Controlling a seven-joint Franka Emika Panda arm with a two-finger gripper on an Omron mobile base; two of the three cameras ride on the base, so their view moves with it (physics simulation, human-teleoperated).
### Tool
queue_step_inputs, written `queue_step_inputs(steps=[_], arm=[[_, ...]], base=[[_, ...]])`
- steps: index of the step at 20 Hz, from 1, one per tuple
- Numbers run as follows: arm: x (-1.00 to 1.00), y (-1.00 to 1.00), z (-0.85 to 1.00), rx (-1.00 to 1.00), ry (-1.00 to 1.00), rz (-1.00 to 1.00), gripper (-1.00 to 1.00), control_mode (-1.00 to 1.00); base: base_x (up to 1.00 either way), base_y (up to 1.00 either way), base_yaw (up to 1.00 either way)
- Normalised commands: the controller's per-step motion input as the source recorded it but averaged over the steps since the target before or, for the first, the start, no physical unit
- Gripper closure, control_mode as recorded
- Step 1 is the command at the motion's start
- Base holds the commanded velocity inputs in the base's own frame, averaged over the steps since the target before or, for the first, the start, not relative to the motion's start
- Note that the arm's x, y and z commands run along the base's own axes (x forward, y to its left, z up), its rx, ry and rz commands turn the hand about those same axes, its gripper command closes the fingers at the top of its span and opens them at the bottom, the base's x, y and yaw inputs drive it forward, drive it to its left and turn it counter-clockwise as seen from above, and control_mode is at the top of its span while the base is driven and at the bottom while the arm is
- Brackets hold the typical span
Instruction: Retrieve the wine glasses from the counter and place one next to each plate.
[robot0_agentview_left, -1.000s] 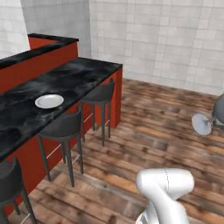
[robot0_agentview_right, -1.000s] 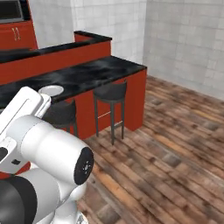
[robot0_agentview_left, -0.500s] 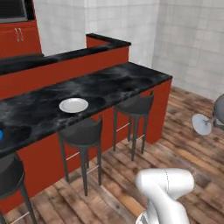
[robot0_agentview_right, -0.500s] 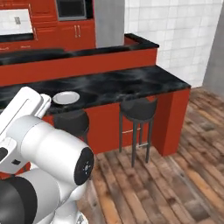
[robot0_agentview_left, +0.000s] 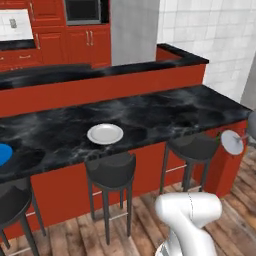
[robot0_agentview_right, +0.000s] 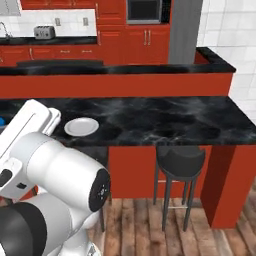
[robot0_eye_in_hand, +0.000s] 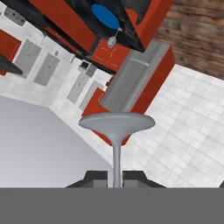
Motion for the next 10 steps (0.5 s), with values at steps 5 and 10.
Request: queue_step_inputs(steps=[5, 10], arm=[[0.00, 0.00, 0.00, 0.00, 0.00, 0.00, 1.00, 1.00], [0.00, 0.00, 0.00, 0.00, 0.00, 0.00, 1.00, 1.00]], base=[[0.44, -0.14, 0.39], [0.43, 0.02, 0.19]])
